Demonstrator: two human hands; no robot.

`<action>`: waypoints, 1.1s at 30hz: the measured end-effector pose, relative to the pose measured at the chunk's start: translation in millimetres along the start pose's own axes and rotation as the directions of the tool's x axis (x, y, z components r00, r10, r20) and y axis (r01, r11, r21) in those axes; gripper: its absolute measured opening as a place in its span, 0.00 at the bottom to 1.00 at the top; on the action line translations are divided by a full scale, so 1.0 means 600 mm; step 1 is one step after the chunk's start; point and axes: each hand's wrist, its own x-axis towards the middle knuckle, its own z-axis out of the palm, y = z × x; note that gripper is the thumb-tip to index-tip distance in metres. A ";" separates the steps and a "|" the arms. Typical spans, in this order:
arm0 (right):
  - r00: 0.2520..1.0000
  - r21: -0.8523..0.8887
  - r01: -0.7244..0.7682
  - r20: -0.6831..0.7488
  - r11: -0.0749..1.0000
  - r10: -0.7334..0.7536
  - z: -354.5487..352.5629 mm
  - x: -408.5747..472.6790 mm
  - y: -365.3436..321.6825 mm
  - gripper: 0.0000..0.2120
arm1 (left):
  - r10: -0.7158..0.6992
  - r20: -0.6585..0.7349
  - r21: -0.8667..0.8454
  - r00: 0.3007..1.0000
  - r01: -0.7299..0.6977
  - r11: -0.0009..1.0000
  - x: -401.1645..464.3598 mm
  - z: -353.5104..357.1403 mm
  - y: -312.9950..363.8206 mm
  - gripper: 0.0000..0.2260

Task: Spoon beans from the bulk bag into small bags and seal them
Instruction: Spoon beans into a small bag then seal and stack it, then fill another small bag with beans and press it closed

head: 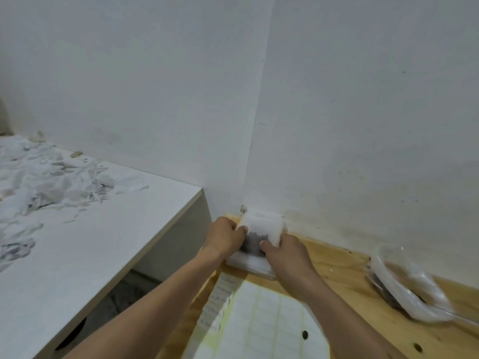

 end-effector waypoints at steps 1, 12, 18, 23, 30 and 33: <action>1.000 -0.001 -0.015 -0.004 1.000 0.015 0.003 0.001 -0.003 0.12 | -0.004 0.025 0.010 1.000 0.004 1.000 -0.002 0.001 0.003 0.18; 0.998 -0.066 0.027 0.051 0.997 -0.024 -0.034 0.005 -0.006 0.15 | -0.033 0.038 -0.047 0.999 0.035 0.998 -0.014 -0.015 0.021 0.03; 0.995 -0.138 0.095 0.031 0.986 -0.091 -0.096 0.003 0.011 0.21 | 0.107 -0.066 0.100 0.992 -0.100 0.990 -0.038 -0.018 0.075 0.20; 0.989 -0.162 0.138 -0.025 0.977 -0.144 -0.173 -0.026 0.043 0.28 | 0.301 -0.031 0.213 0.953 -0.288 0.934 -0.073 0.010 0.144 0.19; 0.988 -0.201 0.045 -0.137 0.978 -0.074 -0.338 -0.088 0.134 0.26 | 0.444 0.144 0.190 0.884 -0.465 0.865 -0.147 0.119 0.241 0.18; 0.976 -0.195 -0.035 -0.219 0.980 -0.009 -0.406 -0.121 0.194 0.26 | 0.498 0.242 0.155 0.832 -0.540 0.827 -0.191 0.184 0.286 0.18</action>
